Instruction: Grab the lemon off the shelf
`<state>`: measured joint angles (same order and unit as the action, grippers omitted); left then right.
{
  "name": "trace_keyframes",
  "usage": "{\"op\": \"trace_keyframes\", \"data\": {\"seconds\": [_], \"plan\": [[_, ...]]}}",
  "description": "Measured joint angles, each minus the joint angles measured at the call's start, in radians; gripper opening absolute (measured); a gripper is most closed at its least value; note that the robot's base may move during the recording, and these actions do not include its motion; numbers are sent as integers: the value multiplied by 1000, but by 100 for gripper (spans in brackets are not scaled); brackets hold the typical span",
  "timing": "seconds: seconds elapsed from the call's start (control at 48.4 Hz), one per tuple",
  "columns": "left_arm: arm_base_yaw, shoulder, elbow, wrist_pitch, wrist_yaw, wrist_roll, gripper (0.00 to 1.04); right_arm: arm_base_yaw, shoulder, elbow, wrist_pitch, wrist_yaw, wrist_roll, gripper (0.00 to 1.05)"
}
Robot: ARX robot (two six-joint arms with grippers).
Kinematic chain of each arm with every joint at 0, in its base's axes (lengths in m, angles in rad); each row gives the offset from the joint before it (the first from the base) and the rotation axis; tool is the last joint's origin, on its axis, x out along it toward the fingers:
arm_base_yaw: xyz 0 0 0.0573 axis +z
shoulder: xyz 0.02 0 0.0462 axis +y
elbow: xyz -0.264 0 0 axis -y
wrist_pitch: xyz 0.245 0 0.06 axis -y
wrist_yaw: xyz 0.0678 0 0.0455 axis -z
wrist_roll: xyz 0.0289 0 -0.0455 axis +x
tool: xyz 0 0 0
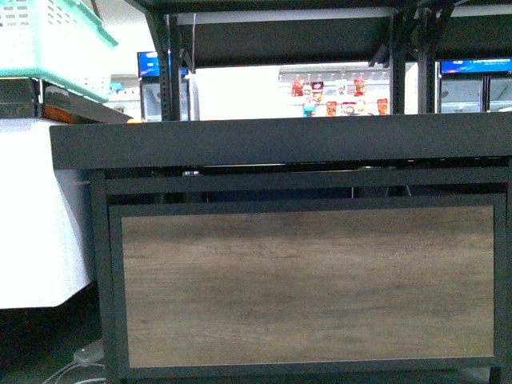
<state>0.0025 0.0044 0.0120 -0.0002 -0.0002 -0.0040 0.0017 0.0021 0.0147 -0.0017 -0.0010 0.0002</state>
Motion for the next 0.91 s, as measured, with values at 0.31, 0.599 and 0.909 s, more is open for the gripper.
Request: {"op": "trace_keyframes", "data": {"seconds": [0.31, 0.599, 0.909], "plan": [[0, 0, 0, 0, 0, 0, 97, 0, 0, 0, 0, 0, 0, 97], [0, 0, 0, 0, 0, 0, 97, 0, 0, 0, 0, 0, 0, 97], [0, 0, 0, 0, 1, 0, 97, 0, 0, 0, 0, 0, 0, 97]]}}
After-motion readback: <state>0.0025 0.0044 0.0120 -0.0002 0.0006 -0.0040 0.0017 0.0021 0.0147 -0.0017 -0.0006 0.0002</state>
